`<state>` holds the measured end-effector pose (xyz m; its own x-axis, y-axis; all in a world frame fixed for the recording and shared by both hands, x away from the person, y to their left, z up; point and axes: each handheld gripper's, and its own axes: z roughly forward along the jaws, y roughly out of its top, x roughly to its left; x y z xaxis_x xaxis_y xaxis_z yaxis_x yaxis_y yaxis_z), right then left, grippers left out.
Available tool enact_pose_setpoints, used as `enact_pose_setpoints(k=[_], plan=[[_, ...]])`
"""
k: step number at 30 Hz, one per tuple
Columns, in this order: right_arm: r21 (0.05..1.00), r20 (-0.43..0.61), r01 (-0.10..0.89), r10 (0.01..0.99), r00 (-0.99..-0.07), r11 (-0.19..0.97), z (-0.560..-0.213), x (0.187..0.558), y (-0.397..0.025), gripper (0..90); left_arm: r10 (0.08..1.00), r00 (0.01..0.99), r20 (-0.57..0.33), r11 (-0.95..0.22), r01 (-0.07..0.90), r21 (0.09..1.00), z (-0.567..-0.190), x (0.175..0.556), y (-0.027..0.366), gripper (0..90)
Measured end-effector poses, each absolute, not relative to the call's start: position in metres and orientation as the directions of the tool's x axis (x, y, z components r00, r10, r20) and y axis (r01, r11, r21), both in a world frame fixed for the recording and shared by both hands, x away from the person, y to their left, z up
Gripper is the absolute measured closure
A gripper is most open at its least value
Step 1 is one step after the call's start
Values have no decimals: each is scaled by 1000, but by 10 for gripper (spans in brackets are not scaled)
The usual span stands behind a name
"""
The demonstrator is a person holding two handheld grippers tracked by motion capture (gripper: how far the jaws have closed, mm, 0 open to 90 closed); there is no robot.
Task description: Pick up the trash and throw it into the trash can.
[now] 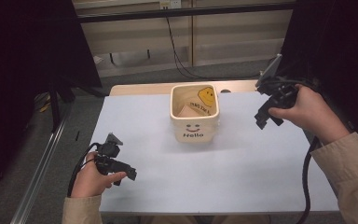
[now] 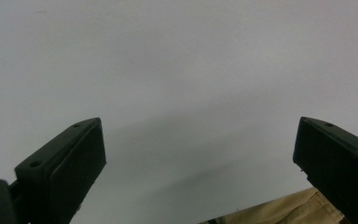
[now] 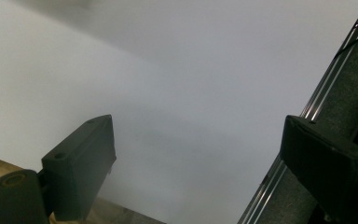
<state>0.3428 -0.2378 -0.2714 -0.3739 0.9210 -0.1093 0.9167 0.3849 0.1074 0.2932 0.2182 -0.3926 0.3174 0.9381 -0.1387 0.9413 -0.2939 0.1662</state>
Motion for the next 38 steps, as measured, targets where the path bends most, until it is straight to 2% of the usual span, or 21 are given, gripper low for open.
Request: enact_pose_setpoints(k=[15,30,38], plan=[[100,-95,939,943,-320,329,-325,308,-264,97,937,323,-134,-300,940,165,-392,293,216,22],[96,-62,971,975,-213,218,-394,269,-297,91,940,314,-133,-291,942,166,-391,291,217,22],[101,-46,977,982,-184,187,-412,257,-306,84,940,317,-128,-296,941,163,-392,293,215,22]])
